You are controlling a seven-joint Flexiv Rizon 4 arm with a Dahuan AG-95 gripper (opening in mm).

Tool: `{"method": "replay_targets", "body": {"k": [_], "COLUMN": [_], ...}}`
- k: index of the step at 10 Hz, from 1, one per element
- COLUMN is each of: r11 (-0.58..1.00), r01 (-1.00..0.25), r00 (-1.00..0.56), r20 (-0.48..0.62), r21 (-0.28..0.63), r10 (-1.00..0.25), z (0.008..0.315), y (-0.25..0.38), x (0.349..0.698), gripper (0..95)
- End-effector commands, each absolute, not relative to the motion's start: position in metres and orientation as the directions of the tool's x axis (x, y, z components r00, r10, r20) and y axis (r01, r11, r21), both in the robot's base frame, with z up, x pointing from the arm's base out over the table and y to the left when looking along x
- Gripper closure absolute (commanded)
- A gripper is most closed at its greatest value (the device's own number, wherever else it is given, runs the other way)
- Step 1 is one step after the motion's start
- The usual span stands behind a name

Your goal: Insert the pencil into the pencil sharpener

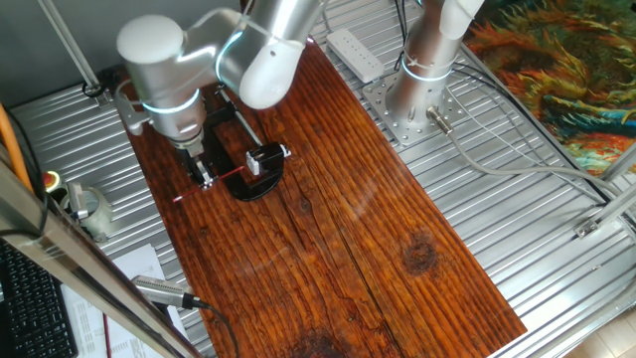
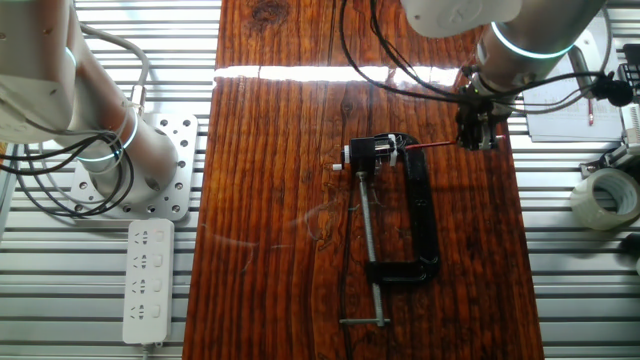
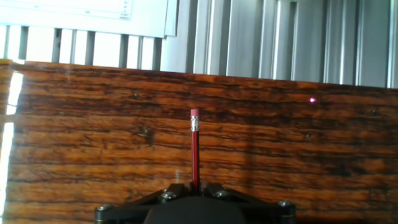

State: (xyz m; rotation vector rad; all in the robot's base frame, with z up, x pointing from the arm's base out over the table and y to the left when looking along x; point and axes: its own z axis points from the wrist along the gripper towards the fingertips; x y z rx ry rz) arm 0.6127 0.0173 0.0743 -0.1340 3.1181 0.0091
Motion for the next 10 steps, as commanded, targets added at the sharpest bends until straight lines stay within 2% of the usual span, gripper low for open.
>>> {"method": "replay_targets", "body": {"k": [1, 10], "r11": [0.996, 0.996], "r01": [-0.092, -0.087], "r00": [-0.995, -0.996], "r20": [-0.026, -0.026], "r21": [0.009, 0.01], "r10": [-0.091, -0.087], "z": [0.075, 0.073], "y": [0.015, 0.017], "x": [0.608, 0.597], "gripper": [95.0, 95.0]}}
